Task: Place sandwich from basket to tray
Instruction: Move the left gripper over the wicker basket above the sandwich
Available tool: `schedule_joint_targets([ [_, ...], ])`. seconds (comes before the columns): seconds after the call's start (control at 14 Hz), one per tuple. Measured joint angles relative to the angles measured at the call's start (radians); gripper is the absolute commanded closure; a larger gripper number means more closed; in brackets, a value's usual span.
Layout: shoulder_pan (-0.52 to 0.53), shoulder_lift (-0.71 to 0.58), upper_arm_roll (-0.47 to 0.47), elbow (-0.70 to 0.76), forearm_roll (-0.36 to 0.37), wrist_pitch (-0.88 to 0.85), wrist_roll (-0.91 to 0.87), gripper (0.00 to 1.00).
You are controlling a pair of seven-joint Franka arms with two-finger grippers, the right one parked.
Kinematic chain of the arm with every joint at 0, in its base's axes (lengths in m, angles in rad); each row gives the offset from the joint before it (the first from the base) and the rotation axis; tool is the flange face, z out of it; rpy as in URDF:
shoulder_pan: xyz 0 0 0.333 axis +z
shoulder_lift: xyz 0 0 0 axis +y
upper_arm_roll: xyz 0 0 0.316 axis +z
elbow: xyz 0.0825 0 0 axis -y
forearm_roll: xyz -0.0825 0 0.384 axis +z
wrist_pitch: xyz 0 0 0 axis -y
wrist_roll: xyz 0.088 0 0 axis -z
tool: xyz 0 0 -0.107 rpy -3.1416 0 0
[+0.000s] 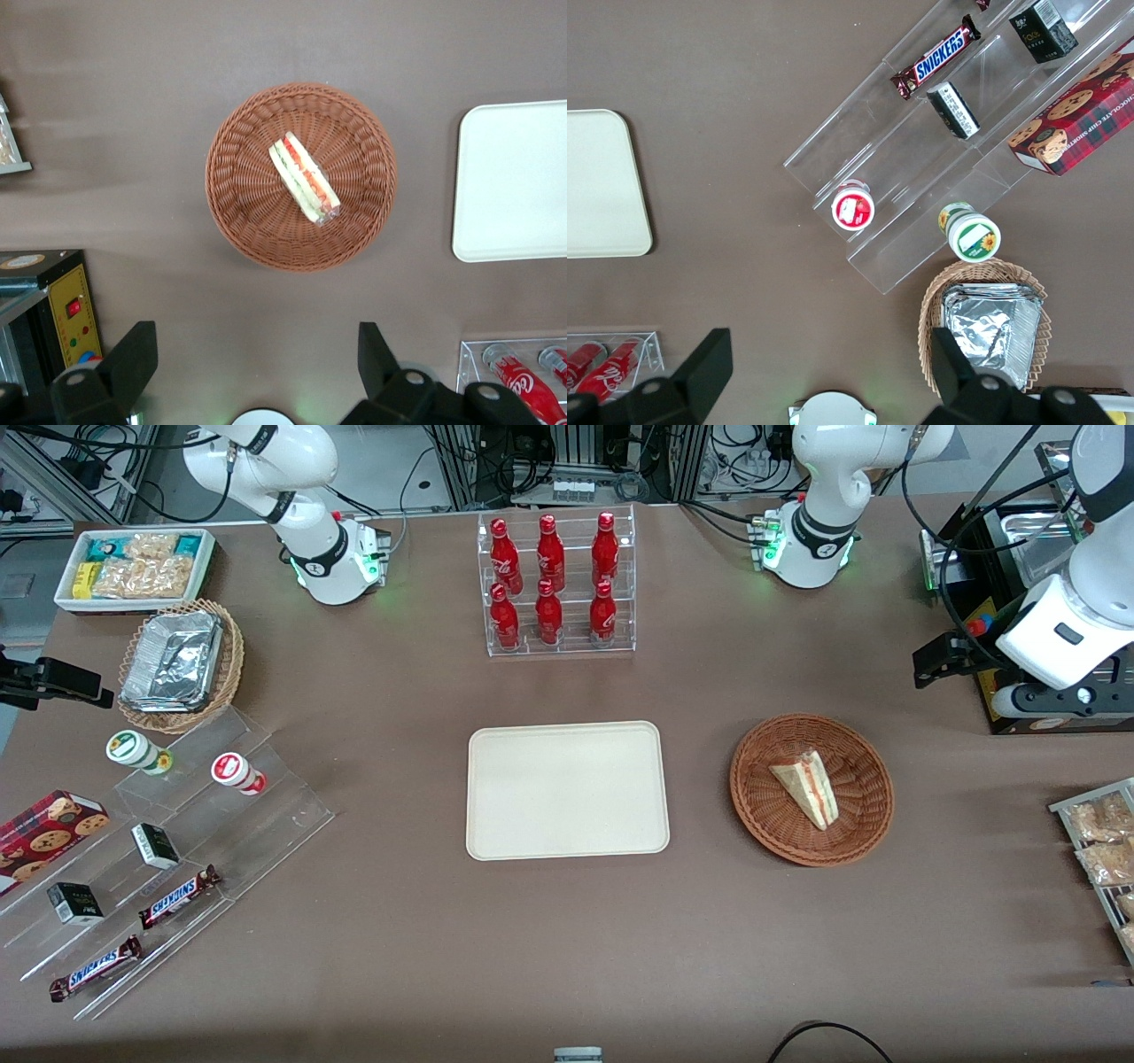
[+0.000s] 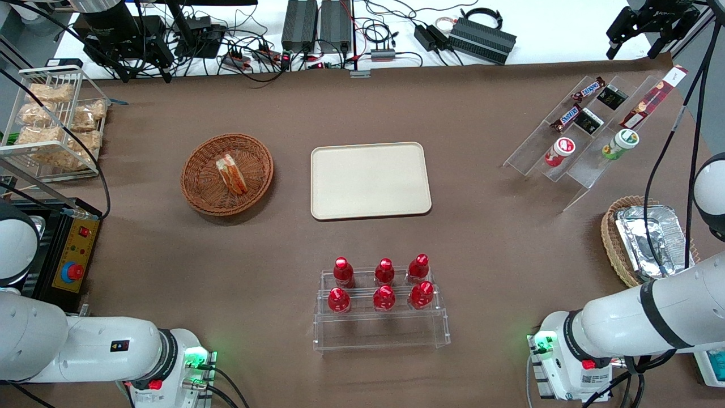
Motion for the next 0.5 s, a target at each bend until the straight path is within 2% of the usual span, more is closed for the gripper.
schedule_joint_targets([
  [0.5, -0.001, 0.060, -0.001, -0.030, -0.002, 0.056, 0.000, 0.00],
])
